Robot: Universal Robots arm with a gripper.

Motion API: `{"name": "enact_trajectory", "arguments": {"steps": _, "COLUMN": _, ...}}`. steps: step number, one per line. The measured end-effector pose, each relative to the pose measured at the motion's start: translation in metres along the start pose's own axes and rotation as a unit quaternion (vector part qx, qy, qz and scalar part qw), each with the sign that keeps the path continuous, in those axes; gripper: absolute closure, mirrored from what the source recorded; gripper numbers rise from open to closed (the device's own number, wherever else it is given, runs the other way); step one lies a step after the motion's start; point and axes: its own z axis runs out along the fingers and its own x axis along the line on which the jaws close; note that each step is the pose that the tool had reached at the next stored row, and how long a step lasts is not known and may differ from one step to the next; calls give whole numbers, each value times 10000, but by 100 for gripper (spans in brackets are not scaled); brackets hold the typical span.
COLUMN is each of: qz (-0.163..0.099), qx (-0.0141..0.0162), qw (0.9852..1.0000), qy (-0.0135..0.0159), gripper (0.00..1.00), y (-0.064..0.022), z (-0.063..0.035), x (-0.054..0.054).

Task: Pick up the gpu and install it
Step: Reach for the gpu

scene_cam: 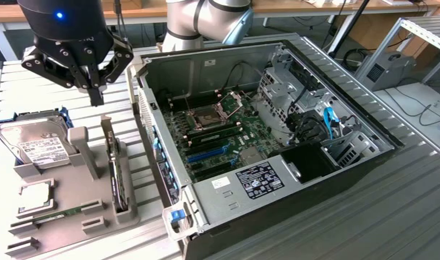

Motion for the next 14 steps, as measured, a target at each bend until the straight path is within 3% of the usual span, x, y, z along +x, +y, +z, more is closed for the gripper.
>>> {"name": "enact_trajectory", "arguments": {"steps": 14, "qz": 0, "qx": 3, "qw": 10000, "qy": 0, "gripper": 89, "y": -83, "z": -2, "x": -6}}
